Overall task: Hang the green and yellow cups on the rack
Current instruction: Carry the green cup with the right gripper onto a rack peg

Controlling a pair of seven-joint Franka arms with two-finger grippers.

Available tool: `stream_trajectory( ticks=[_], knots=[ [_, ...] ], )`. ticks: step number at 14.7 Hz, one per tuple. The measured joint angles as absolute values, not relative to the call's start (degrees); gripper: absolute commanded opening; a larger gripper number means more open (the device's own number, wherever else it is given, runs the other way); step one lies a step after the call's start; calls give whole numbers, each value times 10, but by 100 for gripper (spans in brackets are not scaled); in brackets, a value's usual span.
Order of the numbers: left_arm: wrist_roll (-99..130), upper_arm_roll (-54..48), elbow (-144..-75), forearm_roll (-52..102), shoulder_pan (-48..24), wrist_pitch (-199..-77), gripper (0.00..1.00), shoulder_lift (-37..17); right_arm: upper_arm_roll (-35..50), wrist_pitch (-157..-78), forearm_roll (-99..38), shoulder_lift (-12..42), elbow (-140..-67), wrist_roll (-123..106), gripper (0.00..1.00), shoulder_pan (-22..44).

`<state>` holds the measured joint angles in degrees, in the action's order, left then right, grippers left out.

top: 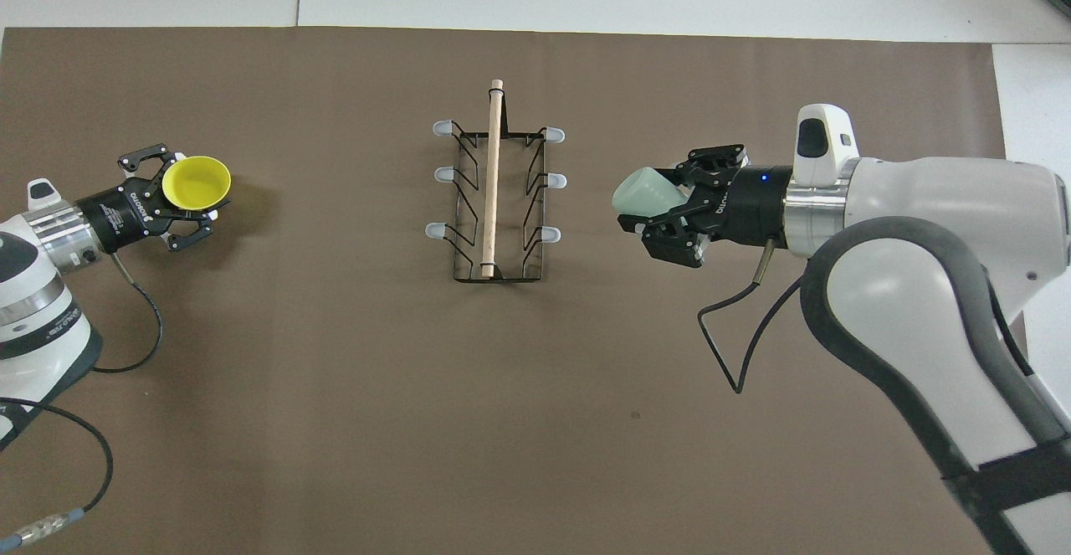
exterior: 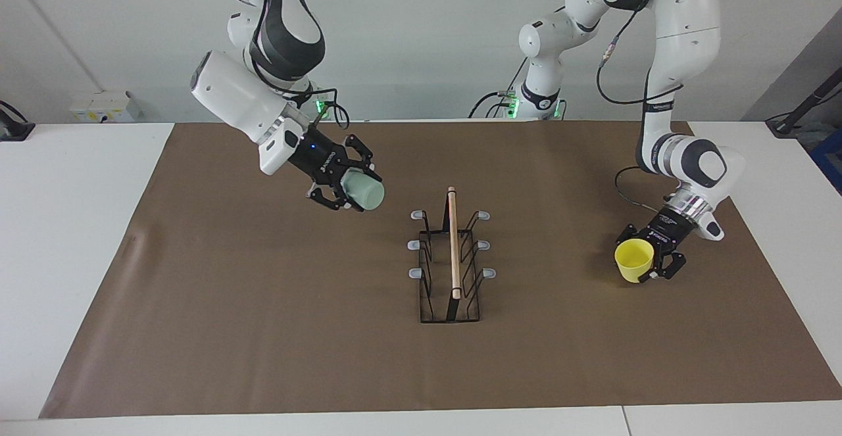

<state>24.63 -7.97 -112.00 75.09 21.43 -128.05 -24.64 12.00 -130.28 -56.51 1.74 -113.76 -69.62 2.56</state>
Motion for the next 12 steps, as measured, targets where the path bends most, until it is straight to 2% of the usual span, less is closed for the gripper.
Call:
stream_trajectory(
  ticks=[7,9,12],
  knots=[
    [359,-66,-989,410,185,-1226,0,-242,121,-1327,-731,8,-1166,-773,0,37],
    [364,-17,-962,351,128,-1218,0,-242,121,-1364,-789,9,-1181,-798,0,56],
    [364,114,-932,310,0,-1200,0,-242,122,-1462,-850,19,-1195,-816,0,111]
  ],
)
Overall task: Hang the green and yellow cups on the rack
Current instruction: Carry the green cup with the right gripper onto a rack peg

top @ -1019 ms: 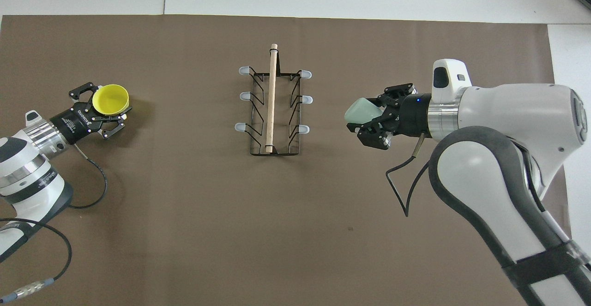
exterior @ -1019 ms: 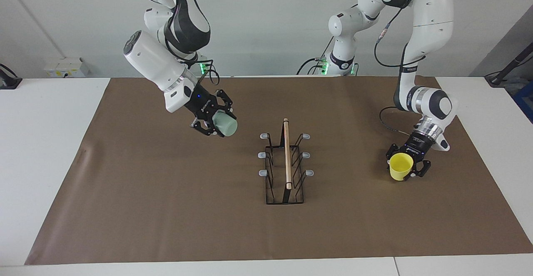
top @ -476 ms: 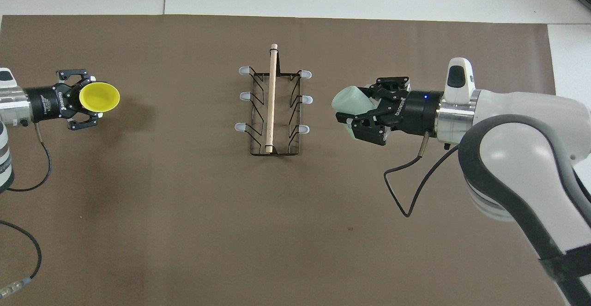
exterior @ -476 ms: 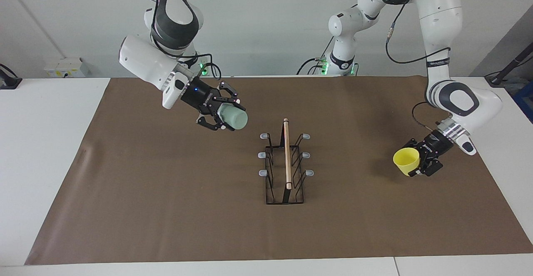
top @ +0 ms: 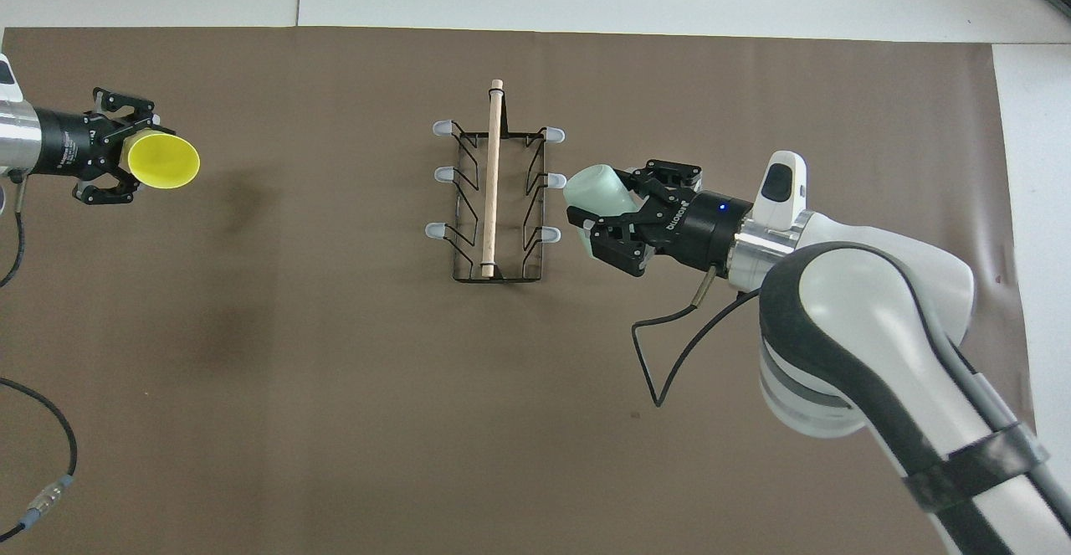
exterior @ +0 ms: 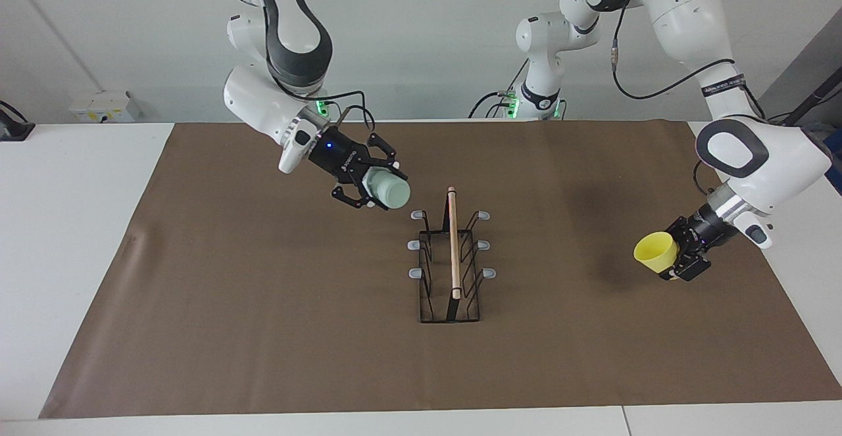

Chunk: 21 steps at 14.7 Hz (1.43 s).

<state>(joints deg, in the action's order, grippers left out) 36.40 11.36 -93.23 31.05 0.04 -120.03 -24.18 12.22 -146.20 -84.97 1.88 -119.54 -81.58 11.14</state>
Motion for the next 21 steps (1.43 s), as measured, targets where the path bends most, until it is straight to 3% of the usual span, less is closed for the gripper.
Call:
stream_trajectory(
  ticks=[3,8,14,21],
  knots=[
    [360,180,-901,258,-73,-1174,0,-241,123,-1549,-871,43,-1192,-816,0,168],
    [355,185,-872,192,-97,-1158,0,-235,124,-1607,-877,75,-1155,-815,0,200],
    [377,185,-871,117,-113,-1152,0,-199,123,-1623,-877,116,-1105,-815,0,206],
    [471,185,-871,52,-135,-1176,0,-194,122,-1636,-877,147,-1087,-815,0,208]
  ],
)
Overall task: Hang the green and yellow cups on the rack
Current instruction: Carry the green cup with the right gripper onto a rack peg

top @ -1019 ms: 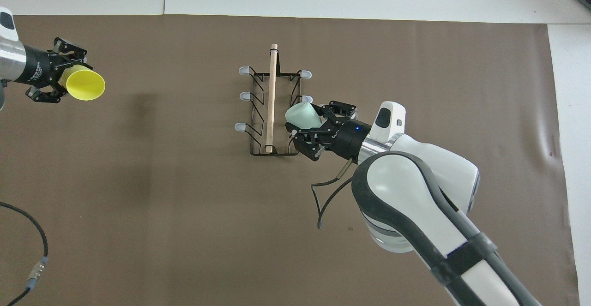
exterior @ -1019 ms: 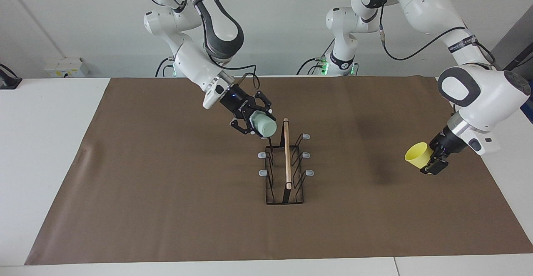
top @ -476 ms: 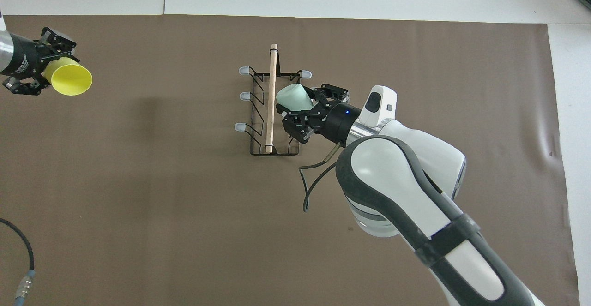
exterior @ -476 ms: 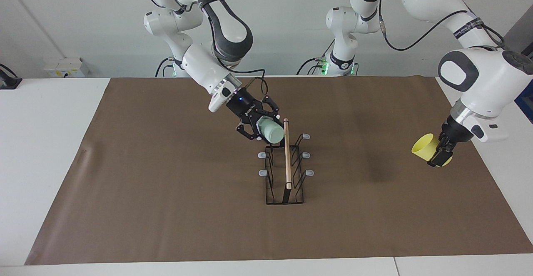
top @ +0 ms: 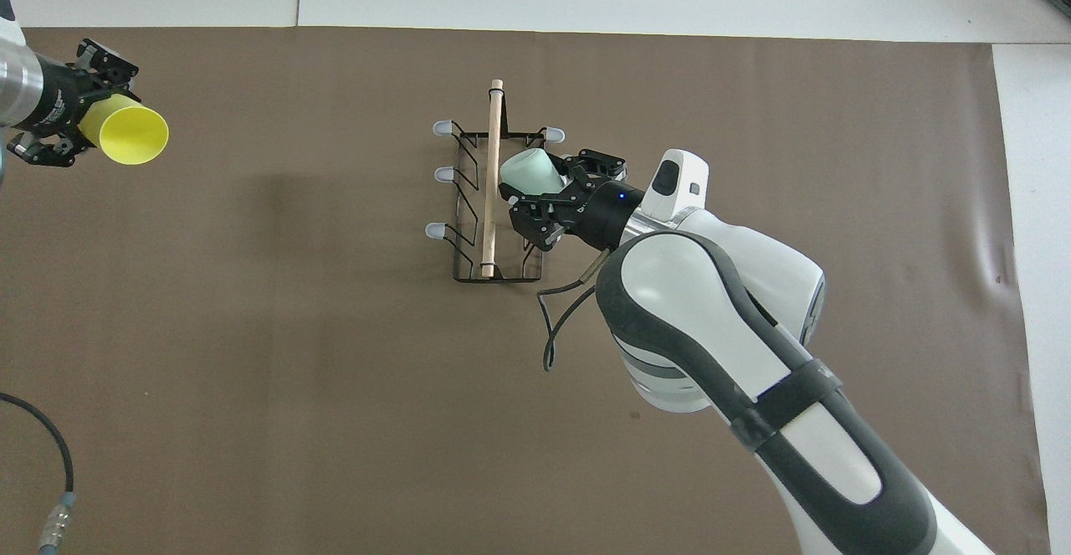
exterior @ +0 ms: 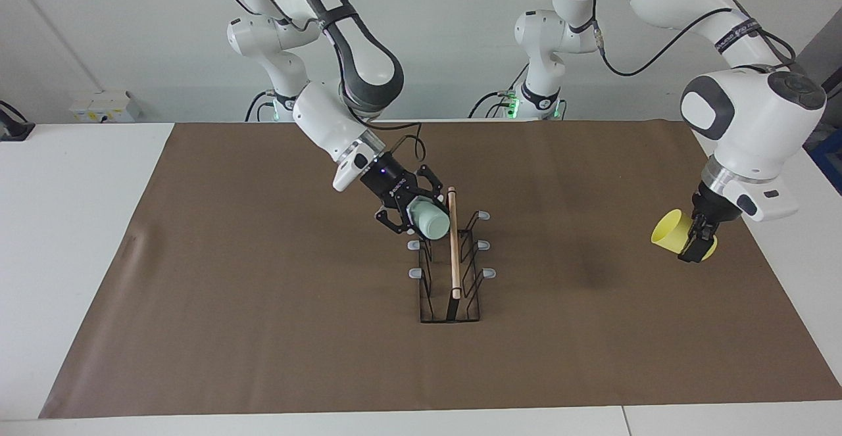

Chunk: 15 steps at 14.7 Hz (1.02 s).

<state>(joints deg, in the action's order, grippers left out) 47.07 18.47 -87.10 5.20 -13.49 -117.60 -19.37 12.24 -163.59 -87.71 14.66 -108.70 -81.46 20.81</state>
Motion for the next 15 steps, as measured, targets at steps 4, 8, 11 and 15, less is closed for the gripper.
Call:
stream_trajectory(
  ticks=[4,8,11,15],
  knots=[
    [492,185,-871,49,-143,-1186,0,-194,123,-1654,-877,155,-1088,-815,0,219],
    [495,185,-873,47,-148,-1187,0,-194,123,-1655,-957,158,-1098,-851,0,229],
    [495,185,-873,46,-148,-1189,0,-194,122,-1659,-1034,155,-1103,-921,0,232],
    [496,185,-874,46,-148,-1194,0,-194,122,-1659,-1044,152,-1116,-959,0,232]
  ],
)
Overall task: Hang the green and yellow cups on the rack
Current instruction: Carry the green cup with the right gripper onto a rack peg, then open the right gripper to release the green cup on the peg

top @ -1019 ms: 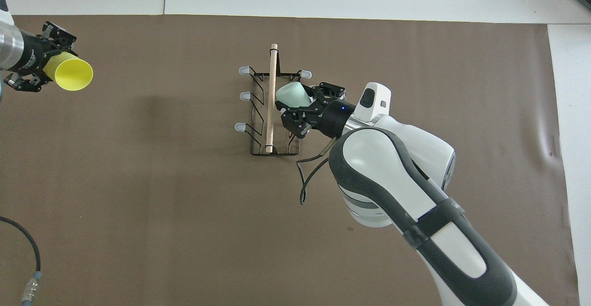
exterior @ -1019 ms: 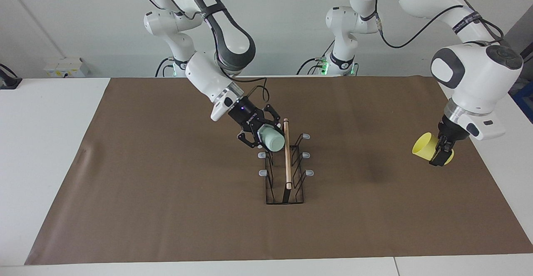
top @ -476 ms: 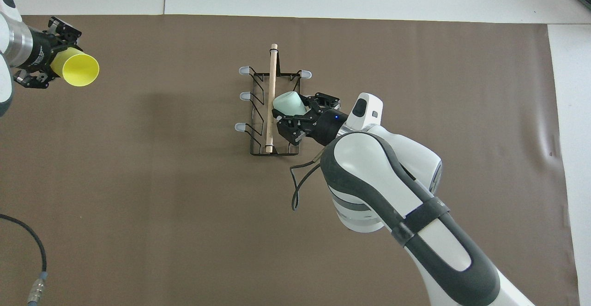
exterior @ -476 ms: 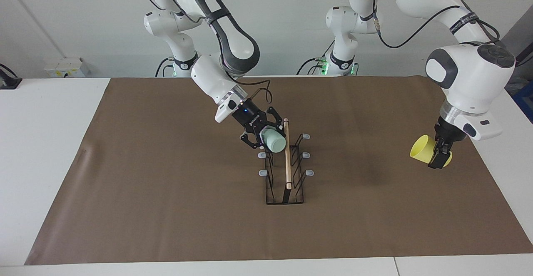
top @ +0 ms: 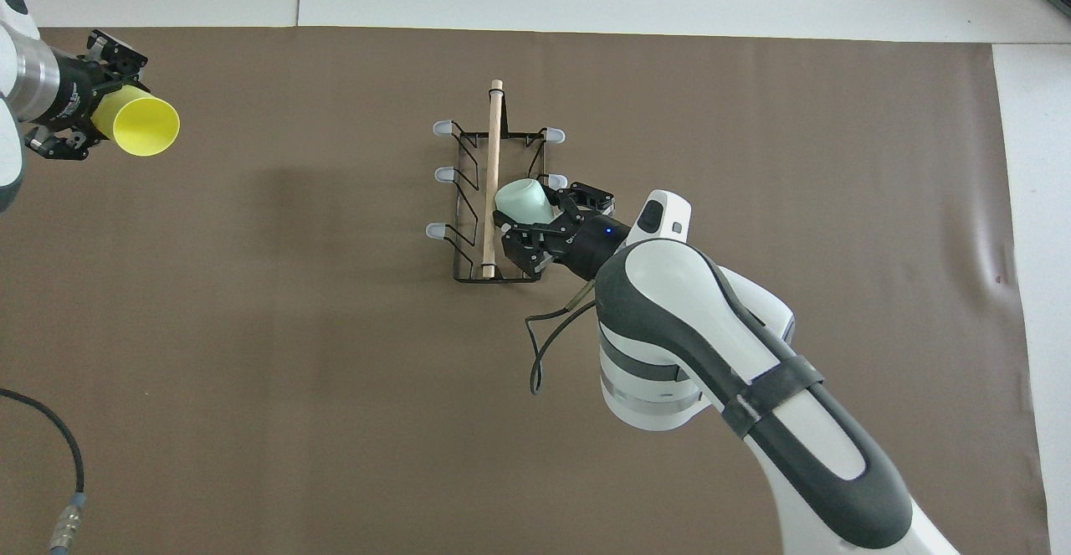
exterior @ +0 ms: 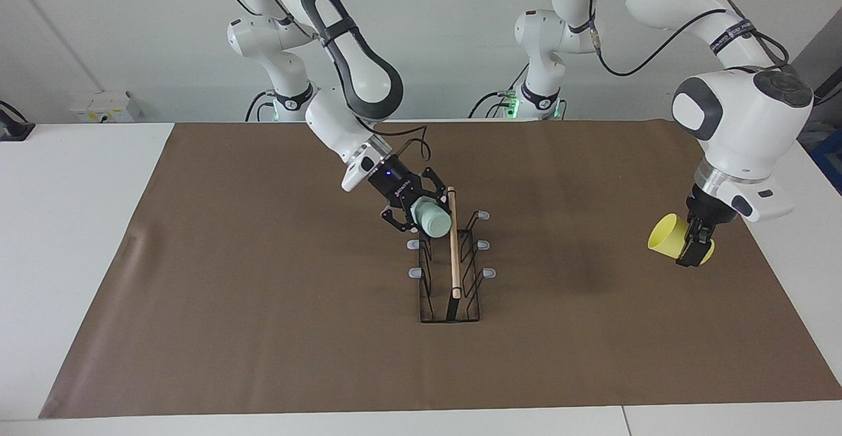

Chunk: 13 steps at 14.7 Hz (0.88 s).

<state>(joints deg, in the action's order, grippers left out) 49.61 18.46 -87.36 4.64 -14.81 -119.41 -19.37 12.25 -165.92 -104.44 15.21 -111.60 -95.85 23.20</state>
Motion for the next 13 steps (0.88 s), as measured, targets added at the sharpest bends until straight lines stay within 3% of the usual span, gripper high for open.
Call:
stream_trajectory(
  ticks=[9,13],
  knots=[
    [537,184,-873,5,-165,-1205,0,-194,123,-1659,-1083,97,-1192,-1008,0,232],
    [552,184,-873,-24,-179,-1205,0,-194,123,-1659,-1114,81,-1211,-1032,26,232]
  ],
)
